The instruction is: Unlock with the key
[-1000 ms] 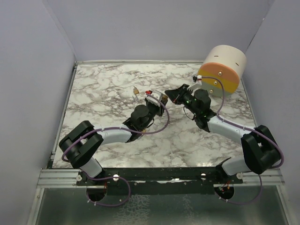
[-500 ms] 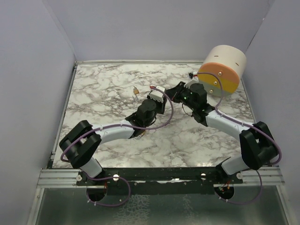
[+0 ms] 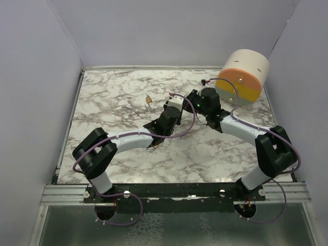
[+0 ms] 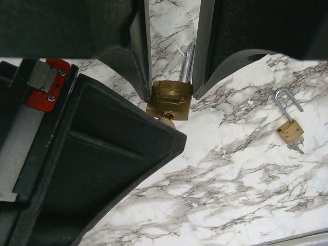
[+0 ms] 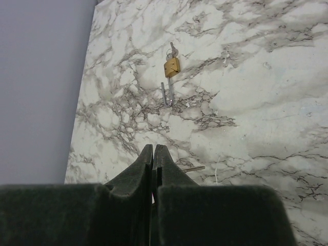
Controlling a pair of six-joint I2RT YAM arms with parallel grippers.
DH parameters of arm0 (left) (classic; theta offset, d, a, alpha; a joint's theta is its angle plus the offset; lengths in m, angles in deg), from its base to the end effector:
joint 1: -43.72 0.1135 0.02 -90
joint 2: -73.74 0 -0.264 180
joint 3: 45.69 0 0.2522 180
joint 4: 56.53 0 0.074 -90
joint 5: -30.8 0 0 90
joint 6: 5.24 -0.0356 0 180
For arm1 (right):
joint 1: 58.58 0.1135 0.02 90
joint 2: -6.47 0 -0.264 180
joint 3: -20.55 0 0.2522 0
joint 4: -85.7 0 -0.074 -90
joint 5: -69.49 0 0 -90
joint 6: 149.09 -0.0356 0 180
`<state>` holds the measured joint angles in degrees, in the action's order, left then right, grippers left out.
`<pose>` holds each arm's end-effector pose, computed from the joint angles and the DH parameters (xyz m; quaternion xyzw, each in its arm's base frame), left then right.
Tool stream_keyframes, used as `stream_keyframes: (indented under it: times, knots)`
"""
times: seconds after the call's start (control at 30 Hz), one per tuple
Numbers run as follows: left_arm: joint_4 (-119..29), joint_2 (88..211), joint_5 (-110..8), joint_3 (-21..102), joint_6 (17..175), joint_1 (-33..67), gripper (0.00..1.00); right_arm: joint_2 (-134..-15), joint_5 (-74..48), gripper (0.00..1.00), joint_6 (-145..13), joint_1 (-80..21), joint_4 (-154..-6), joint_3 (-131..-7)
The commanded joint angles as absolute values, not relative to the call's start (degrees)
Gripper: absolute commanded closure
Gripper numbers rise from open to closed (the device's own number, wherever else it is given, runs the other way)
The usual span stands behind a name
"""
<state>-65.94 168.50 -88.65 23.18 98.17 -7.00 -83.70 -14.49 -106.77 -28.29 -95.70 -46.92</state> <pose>0.2475 -0.2749 0.2367 0.1037 0.7828 -0.1347 0.5986 0.3050 0.1825 0.2404 0.0954 0.8195 0.3882 0.4107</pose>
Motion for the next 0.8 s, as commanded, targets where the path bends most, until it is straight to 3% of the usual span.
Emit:
stream_keyframes:
  times: [0.0, 0.23, 0.33, 0.4, 0.47, 0.77]
  knots:
    - [-68.03, 169.62, -95.38, 26.88, 99.18, -7.03, 1.00, -85.43, -7.83, 0.99, -108.42, -26.58, -88.83, -47.87]
    - [-65.86, 170.37, -94.53, 27.08, 100.94, -7.17, 1.00, -84.11, -8.77, 0.96, -109.61, -26.58, -92.73, -45.94]
    - [-65.03, 170.41, -93.48, 26.44, 102.63, -7.08, 1.00, -82.18, -9.81, 0.75, -109.40, -26.66, -96.37, -43.83]
    - [-64.62, 170.37, -92.39, 25.99, 104.04, -6.93, 1.00, -81.43, -10.24, 0.52, -109.53, -26.74, -97.17, -43.29]
    - [-64.16, 170.33, -90.96, 25.59, 105.36, -6.53, 1.00, -80.72, -10.64, 0.42, -109.88, -26.99, -98.20, -42.76]
    - [-61.35, 166.84, -83.69, 24.24, 109.88, -1.94, 1.00, -75.73, -13.61, 0.38, -108.94, -31.70, -100.17, -39.91]
